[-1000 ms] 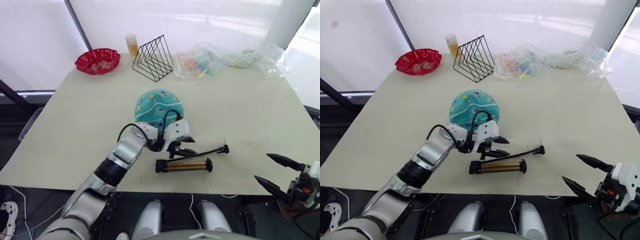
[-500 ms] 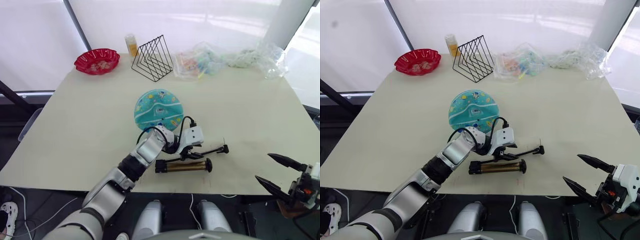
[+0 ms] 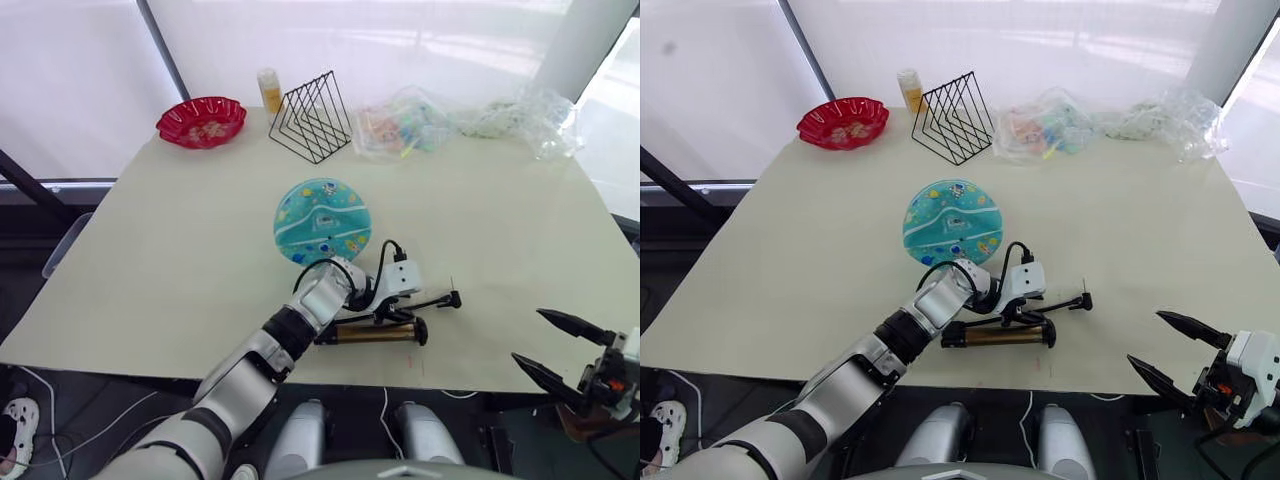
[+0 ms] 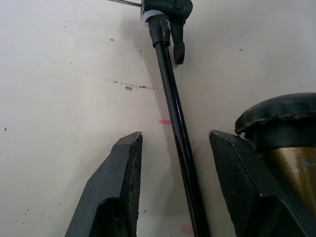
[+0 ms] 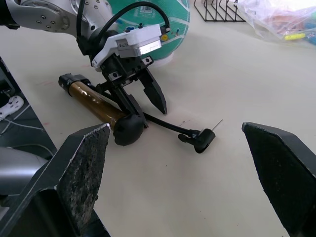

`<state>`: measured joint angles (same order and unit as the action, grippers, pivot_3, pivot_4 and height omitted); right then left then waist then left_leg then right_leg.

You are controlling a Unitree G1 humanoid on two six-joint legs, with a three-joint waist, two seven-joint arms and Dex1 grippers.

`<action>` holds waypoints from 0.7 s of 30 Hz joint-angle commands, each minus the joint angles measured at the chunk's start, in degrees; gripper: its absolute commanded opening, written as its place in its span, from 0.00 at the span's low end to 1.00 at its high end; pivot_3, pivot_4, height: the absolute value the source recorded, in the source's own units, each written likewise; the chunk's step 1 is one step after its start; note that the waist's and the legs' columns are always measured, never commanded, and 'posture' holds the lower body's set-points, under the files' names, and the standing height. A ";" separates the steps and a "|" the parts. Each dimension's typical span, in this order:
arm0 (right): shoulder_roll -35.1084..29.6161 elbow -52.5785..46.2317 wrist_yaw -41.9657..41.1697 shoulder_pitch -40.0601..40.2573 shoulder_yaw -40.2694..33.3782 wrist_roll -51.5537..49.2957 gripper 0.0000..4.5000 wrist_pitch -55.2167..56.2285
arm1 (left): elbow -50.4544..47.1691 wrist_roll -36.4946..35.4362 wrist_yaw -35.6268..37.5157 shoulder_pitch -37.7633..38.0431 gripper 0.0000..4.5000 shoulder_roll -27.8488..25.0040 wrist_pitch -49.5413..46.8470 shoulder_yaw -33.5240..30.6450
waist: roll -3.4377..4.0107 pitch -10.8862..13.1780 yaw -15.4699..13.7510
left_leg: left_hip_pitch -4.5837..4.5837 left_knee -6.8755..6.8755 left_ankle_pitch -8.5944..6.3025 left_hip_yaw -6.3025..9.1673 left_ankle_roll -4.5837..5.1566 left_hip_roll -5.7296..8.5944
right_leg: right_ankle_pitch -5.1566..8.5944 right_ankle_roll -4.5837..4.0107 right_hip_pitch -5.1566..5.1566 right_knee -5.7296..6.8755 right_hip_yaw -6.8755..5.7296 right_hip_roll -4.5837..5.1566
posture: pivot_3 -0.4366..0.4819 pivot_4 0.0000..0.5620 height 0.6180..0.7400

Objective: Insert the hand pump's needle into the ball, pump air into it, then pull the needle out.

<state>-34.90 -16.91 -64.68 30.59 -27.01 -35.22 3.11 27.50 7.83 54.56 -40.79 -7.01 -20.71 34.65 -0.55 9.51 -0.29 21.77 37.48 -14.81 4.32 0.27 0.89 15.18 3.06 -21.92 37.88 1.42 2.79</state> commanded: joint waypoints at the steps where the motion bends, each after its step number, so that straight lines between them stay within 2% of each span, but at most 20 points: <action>1: 0.30 -0.40 -0.11 0.41 -1.88 -0.44 1.00 1.37 | 1.06 1.75 0.25 2.30 0.45 0.19 -1.01 1.94 | 0.00 -0.01 -0.06 | -0.03 0.00 0.00 0.02 0.00 -0.02 | 0.00 0.00 0.04 0.00 -0.03 0.00 | 0.48 0.27 1.00; 3: 0.34 -0.42 -0.10 0.44 -1.89 -0.44 1.00 1.38 | 1.08 2.09 0.10 2.51 0.32 0.29 -0.89 1.74 | 0.01 -0.01 -0.13 | -0.03 0.00 0.00 0.03 0.00 -0.03 | 0.01 0.00 0.06 0.00 -0.05 0.00 | 0.48 0.27 1.00; 5: 0.38 -0.37 -0.09 0.41 -1.94 -0.51 1.00 1.33 | 0.98 2.37 0.15 2.69 0.11 0.40 -0.69 1.71 | 0.01 -0.01 -0.21 | -0.03 0.00 0.00 0.03 0.00 -0.02 | 0.01 0.00 0.06 -0.01 -0.05 0.00 | 0.48 0.27 1.00; 6: 0.34 -0.31 -0.14 0.44 -1.97 -0.48 1.00 1.34 | 0.78 2.40 0.00 2.88 0.04 0.53 -0.55 1.60 | 0.01 -0.02 -0.30 | -0.02 0.00 0.00 0.03 0.00 -0.02 | 0.01 0.00 0.06 -0.02 -0.05 0.00 | 0.48 0.27 1.00; 7: 0.28 -0.31 -0.21 0.49 -1.98 -0.54 1.00 1.24 | 0.45 2.38 -0.23 3.14 0.01 0.62 -0.21 1.48 | 0.01 -0.02 -0.33 | -0.02 0.00 0.00 0.03 0.00 -0.02 | 0.01 0.00 0.06 -0.03 -0.05 0.00 | 0.48 0.27 1.00; 13: 0.50 -1.37 1.61 -0.05 -2.23 -2.44 1.00 -1.23 | -2.42 0.78 -2.11 4.95 0.01 1.57 0.20 -1.31 | 0.02 -0.02 -0.45 | -0.01 0.00 0.00 0.12 0.00 -0.06 | -0.01 -0.03 0.06 -0.04 -0.07 0.01 | 0.48 0.27 1.00; 21: 2.27 -8.17 15.96 -1.82 -0.93 -9.41 1.00 -15.34 | -12.62 -4.81 -0.52 9.17 0.01 0.36 5.10 -6.81 | 0.05 -0.01 -0.39 | 0.09 -0.02 0.00 0.29 0.00 -0.11 | -0.11 -0.22 -0.07 -0.03 -0.02 0.03 | 0.48 0.27 1.00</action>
<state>-32.89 -22.06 -51.59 29.31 -27.06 -41.82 -9.38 19.43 5.95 52.59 -32.17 -6.71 -18.26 29.51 -0.50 9.50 -0.68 21.86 37.46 -14.81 4.60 0.27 0.77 15.07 2.84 -21.99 37.85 1.41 2.82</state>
